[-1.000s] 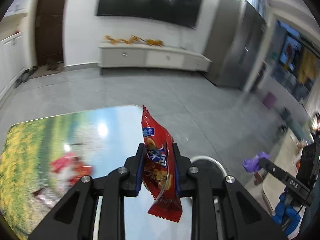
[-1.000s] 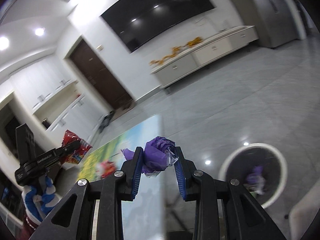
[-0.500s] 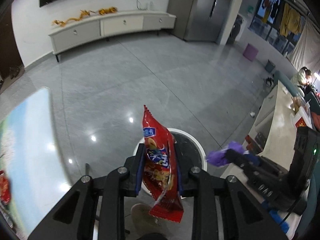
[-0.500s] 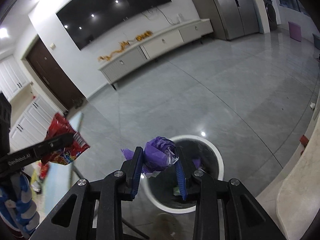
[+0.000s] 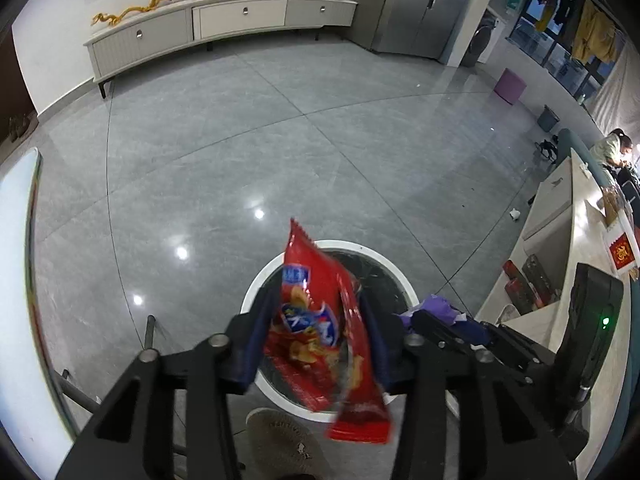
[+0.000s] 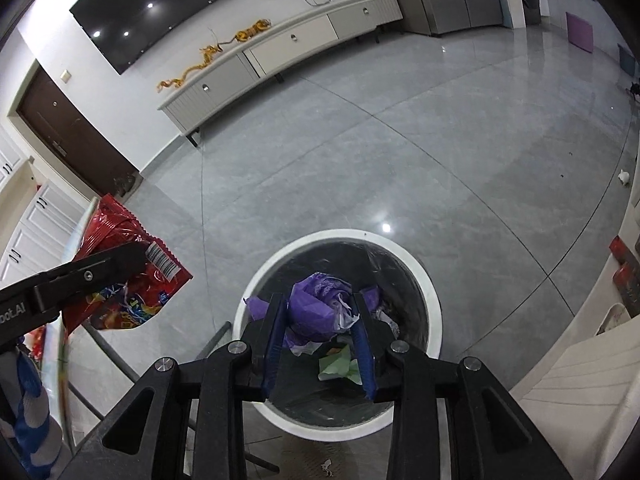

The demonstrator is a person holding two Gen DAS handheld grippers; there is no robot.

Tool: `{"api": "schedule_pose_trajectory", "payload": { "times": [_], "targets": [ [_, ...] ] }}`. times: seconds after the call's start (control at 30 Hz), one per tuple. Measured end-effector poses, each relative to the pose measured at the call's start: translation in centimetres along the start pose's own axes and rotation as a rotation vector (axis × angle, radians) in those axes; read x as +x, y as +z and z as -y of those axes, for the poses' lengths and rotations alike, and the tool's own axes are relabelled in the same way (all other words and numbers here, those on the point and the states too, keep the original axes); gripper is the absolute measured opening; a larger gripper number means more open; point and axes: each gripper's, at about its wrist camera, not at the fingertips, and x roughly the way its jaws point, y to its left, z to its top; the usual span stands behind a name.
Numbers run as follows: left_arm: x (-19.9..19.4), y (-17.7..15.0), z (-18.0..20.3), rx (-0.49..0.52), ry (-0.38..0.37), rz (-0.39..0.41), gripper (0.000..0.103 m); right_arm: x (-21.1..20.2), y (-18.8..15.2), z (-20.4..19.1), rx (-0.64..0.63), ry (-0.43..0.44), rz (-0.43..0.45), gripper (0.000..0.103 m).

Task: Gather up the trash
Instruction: 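Carry the red snack bag and purple wrapper over the bin and open both tools, then move both open tools back over the table toward the remaining trash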

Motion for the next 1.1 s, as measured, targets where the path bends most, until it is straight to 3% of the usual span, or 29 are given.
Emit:
{"api": "schedule_pose_trajectory", "payload": {
  "times": [0.1, 0.4, 0.47, 0.6, 0.83, 1.1],
  "targets": [
    [0.5, 0.0, -0.2, -0.010, -0.005, -0.006, 0.051, 0.7, -0.2, 0.2, 0.005, -0.005, -0.010, 0.045],
    [-1.2, -0.4, -0.9, -0.039, 0.015, 0.038, 0.055, 0.2, -0.8, -0.5, 0.021, -0.034, 0.006, 0.061],
    [-2.6, -0.7, -1.2, -0.042, 0.036, 0.071, 0.056, -0.6, -0.7, -0.9, 0.020, -0.047, 0.025, 0.065],
    [-5.4, -1.6, -1.5, -0.041, 0.097, 0.152, 0.074, -2.6, -0.4, -2.1, -0.001, -0.075, 0.078, 0.079],
    [-11.1, -4.3, -2.3, -0.006, 0.235, 0.303, 0.077, -6.9, -0.6, -5.8, -0.070, -0.121, 0.194, 0.102],
    [-17.7, -7.6, -3.8, -0.029, 0.338, 0.434, 0.078, -10.4, -1.5, -10.5, -0.166, -0.114, 0.285, 0.103]
  ]
}}
